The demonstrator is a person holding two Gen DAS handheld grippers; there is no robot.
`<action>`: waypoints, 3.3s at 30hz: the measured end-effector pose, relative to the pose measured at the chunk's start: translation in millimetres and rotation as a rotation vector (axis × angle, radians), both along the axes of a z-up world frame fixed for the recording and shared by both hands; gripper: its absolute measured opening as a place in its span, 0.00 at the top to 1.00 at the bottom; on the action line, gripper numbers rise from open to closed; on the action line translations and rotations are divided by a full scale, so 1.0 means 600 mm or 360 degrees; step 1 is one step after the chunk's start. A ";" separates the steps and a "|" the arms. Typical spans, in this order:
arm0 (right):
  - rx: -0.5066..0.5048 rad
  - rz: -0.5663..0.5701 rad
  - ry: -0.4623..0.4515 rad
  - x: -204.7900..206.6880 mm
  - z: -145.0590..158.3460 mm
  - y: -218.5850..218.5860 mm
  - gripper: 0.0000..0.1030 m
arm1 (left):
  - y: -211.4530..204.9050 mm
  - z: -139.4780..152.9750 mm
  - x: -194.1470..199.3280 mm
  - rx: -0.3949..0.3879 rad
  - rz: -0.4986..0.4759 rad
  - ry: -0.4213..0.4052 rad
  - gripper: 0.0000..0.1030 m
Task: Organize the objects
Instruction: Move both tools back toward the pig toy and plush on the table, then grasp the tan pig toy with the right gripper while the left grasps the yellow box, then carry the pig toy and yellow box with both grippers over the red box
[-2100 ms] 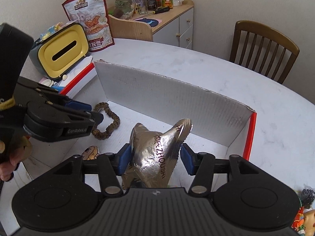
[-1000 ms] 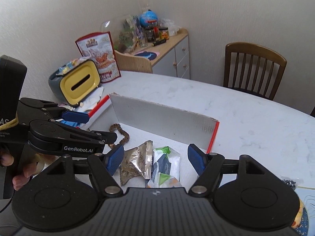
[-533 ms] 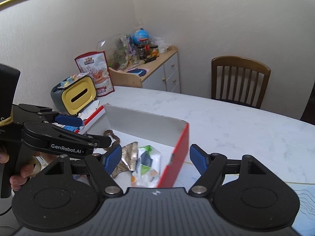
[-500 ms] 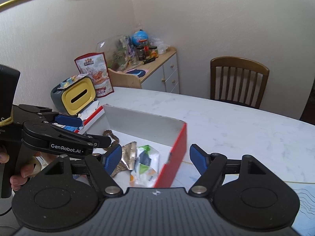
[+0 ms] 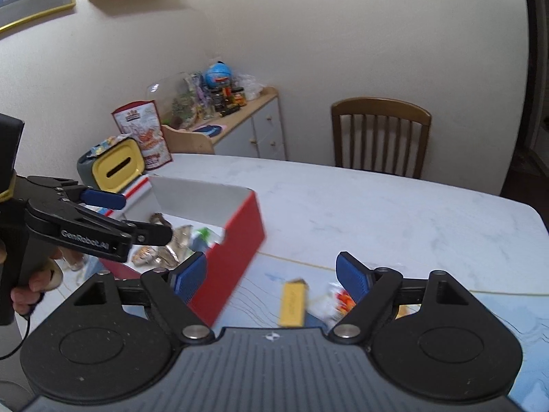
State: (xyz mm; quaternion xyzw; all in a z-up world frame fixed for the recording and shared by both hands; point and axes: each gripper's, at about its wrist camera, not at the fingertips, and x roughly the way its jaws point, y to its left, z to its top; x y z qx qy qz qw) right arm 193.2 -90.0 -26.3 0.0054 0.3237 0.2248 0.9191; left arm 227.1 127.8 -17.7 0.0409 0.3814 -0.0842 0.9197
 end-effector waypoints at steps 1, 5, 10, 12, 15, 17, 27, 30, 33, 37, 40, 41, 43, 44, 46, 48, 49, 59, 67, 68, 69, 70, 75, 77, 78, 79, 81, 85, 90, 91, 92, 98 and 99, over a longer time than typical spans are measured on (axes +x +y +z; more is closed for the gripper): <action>0.0009 -0.0013 0.0001 -0.002 -0.003 -0.014 0.17 | -0.007 -0.001 -0.001 -0.0005 -0.0004 0.0000 0.01; 0.0014 -0.0054 0.0032 -0.006 -0.019 -0.064 0.15 | -0.034 -0.010 0.000 -0.0023 -0.0017 0.0008 0.01; -0.0060 -0.0093 0.0048 -0.010 -0.048 -0.106 0.12 | -0.072 -0.030 0.003 -0.0017 -0.0027 0.0033 0.01; -0.0083 -0.0105 0.0056 -0.007 -0.060 -0.120 0.12 | -0.087 -0.039 0.004 -0.0013 -0.0027 0.0037 0.01; -0.0086 -0.0130 0.0085 0.003 -0.078 -0.140 0.12 | -0.112 -0.054 0.006 0.0003 -0.0026 0.0040 0.01; -0.0089 -0.0150 0.0102 0.013 -0.089 -0.151 0.12 | -0.127 -0.064 0.007 0.0020 -0.0030 0.0038 0.01; -0.0073 -0.0210 0.0227 0.074 -0.147 -0.186 0.12 | -0.187 -0.123 0.031 0.0104 0.0031 0.0101 0.01; -0.0079 -0.0201 0.0256 0.093 -0.161 -0.187 0.12 | -0.195 -0.142 0.043 0.0118 0.0063 0.0128 0.01; -0.0076 -0.0190 0.0291 0.113 -0.178 -0.185 0.12 | -0.201 -0.164 0.057 0.0132 0.0103 0.0171 0.01; -0.0051 -0.0183 0.0342 0.138 -0.201 -0.181 0.12 | -0.206 -0.189 0.073 0.0157 0.0148 0.0206 0.01; -0.0044 -0.0183 0.0387 0.157 -0.221 -0.179 0.12 | -0.206 -0.203 0.085 0.0166 0.0182 0.0233 0.01; -0.0043 -0.0179 0.0400 0.163 -0.226 -0.177 0.12 | -0.207 -0.207 0.088 0.0169 0.0192 0.0237 0.01; -0.0045 -0.0167 0.0417 0.174 -0.237 -0.173 0.12 | -0.208 -0.213 0.094 0.0178 0.0206 0.0247 0.01; -0.0045 -0.0160 0.0425 0.178 -0.241 -0.171 0.12 | -0.208 -0.216 0.097 0.0184 0.0211 0.0253 0.01; -0.0047 -0.0155 0.0440 0.187 -0.249 -0.169 0.12 | -0.209 -0.221 0.101 0.0193 0.0218 0.0264 0.01; -0.0034 -0.0161 0.0456 0.195 -0.256 -0.168 0.12 | -0.208 -0.227 0.105 0.0202 0.0229 0.0277 0.01; -0.0026 -0.0163 0.0466 0.199 -0.260 -0.168 0.12 | -0.207 -0.229 0.107 0.0200 0.0234 0.0284 0.01; 0.0013 -0.0130 0.0527 0.220 -0.283 -0.156 0.30 | -0.207 -0.243 0.118 0.0208 0.0236 0.0316 0.04; 0.0050 -0.0103 0.0538 0.223 -0.284 -0.150 0.47 | -0.203 -0.251 0.121 0.0195 0.0234 0.0363 0.27; 0.0056 -0.0098 0.0539 0.223 -0.284 -0.149 0.50 | -0.203 -0.251 0.121 0.0193 0.0228 0.0363 0.31; 0.0061 -0.0095 0.0542 0.223 -0.283 -0.148 0.52 | -0.203 -0.250 0.121 0.0187 0.0224 0.0361 0.35; 0.0063 -0.0094 0.0542 0.223 -0.283 -0.147 0.53 | -0.203 -0.249 0.120 0.0181 0.0220 0.0360 0.39; 0.0050 -0.0102 0.0532 0.220 -0.281 -0.140 0.58 | -0.204 -0.247 0.122 0.0165 0.0191 0.0366 0.67; 0.0049 -0.0109 0.0530 0.217 -0.280 -0.140 0.58 | -0.203 -0.245 0.123 0.0154 0.0183 0.0369 0.71; 0.0047 -0.0114 0.0526 0.216 -0.279 -0.140 0.59 | -0.202 -0.244 0.124 0.0152 0.0185 0.0365 0.72; 0.0046 -0.0120 0.0518 0.214 -0.277 -0.141 0.59 | -0.202 -0.243 0.124 0.0145 0.0183 0.0365 0.72; 0.0052 -0.0144 0.0510 0.212 -0.273 -0.144 0.60 | -0.200 -0.242 0.124 0.0145 0.0182 0.0368 0.72; 0.0067 -0.0180 0.0490 0.205 -0.257 -0.153 0.60 | -0.197 -0.231 0.119 0.0134 0.0182 0.0352 0.72; 0.0095 -0.0193 0.0463 0.187 -0.226 -0.160 0.61 | -0.194 -0.205 0.109 0.0093 0.0174 0.0330 0.72; 0.0097 -0.0191 0.0453 0.181 -0.219 -0.160 0.61 | -0.194 -0.199 0.106 0.0080 0.0170 0.0329 0.72; 0.0097 -0.0193 0.0445 0.176 -0.212 -0.159 0.61 | -0.193 -0.193 0.104 0.0066 0.0164 0.0327 0.72; 0.0095 -0.0190 0.0423 0.145 -0.169 -0.148 0.61 | -0.187 -0.155 0.081 -0.0024 0.0125 0.0321 0.72; 0.0093 -0.0185 0.0416 0.140 -0.161 -0.145 0.61 | -0.185 -0.149 0.078 -0.0037 0.0118 0.0318 0.72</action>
